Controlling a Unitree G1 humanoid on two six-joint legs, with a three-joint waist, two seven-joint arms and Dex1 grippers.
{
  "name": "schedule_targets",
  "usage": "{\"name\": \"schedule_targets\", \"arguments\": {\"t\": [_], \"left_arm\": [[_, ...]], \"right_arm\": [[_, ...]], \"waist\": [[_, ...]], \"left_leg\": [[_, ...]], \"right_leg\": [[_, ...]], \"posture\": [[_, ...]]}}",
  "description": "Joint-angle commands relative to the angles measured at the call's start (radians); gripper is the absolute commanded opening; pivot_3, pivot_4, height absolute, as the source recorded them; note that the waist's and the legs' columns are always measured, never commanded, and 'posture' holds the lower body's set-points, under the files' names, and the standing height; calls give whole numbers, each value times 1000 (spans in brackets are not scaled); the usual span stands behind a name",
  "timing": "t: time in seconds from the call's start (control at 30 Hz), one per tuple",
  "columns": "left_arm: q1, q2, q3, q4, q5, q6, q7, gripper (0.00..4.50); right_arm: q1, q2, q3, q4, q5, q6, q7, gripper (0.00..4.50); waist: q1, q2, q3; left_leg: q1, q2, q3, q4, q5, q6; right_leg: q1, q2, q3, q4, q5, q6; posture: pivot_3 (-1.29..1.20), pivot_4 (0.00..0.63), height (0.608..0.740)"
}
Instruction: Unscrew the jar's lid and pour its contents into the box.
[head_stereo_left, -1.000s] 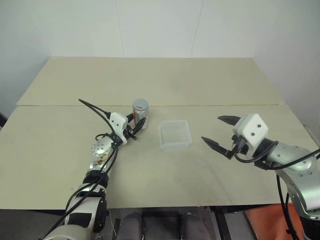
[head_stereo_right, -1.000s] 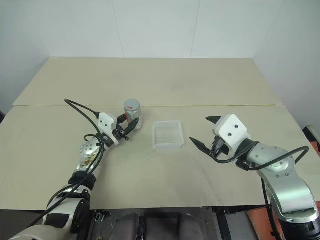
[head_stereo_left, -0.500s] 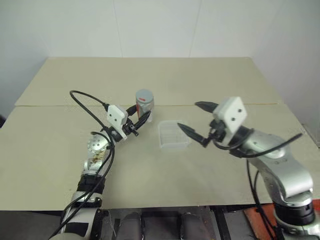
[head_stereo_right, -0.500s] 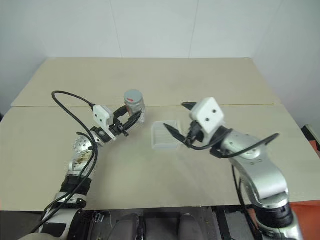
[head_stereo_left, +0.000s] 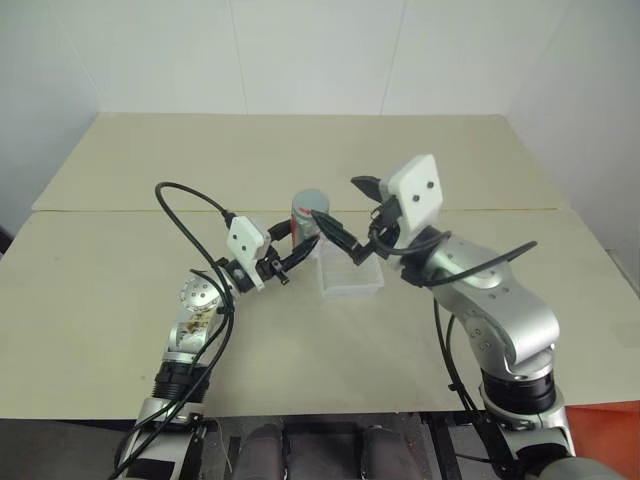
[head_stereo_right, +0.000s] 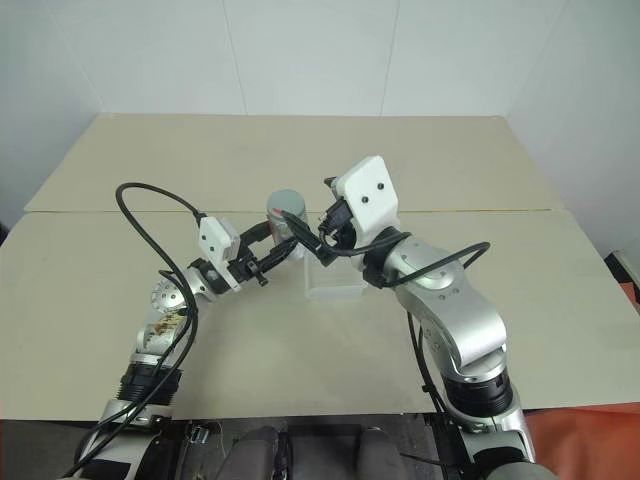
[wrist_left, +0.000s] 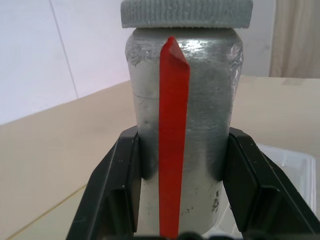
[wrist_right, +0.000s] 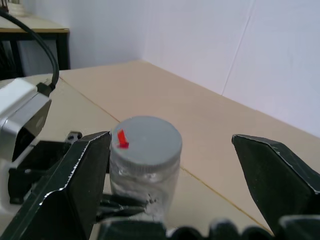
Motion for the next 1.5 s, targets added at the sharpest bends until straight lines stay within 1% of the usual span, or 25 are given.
{"name": "schedule_targets", "arguments": {"t": [0.03,0.23,0.6,1.2,1.3,1.4,1.43,1.5], "left_arm": [[-19,-10,-2,-45,-14,-2,13,1929],[-26,-16,-5,-41,-12,-2,18,1929],[-36,-25,-19,-51,-14,-1,19,1929],[-62,-31,-15,-39,-32,-2,22,1929],[-61,-34,-17,-39,-30,-4,22,1929],[-59,-32,-29,-37,-13,-11,18,1929],[-58,-34,-29,-38,-14,-9,20,1929],[-59,-37,-29,-40,-18,-5,22,1929]], "right_arm": [[-30,31,1,-6,-13,-3,-33,4500],[-33,55,26,8,-37,-20,-44,4500],[-41,70,62,43,-67,-58,-20,4500],[-40,93,53,70,-95,-95,-10,4500],[-42,95,52,76,-93,-96,-8,3949],[-42,96,52,79,-94,-102,-4,2975],[-42,96,52,81,-95,-103,-4,2816],[-43,97,53,85,-97,-105,-2,2816]], "waist": [[-1,0,0],[-2,0,0],[-8,0,0],[-13,0,0],[-13,0,0],[-15,0,0],[-15,0,0],[-16,0,0]], "left_leg": [[0,0,0,0,0,0],[0,0,0,0,0,0],[0,0,0,0,0,0],[0,0,-1,0,0,0],[0,0,-1,0,0,0],[0,0,-1,0,0,0],[0,0,-1,0,0,0],[0,0,-1,-1,0,0]], "right_leg": [[0,0,0,0,0,0],[0,0,0,0,0,0],[0,0,0,0,0,0],[0,0,0,0,0,0],[0,0,0,0,0,0],[0,0,0,0,0,0],[0,0,0,0,0,0],[0,0,0,0,0,0]], "posture": [[0,150,740],[0,150,740],[0,150,740],[0,150,740],[0,150,740],[0,150,740],[0,150,740],[0,150,740]]}}
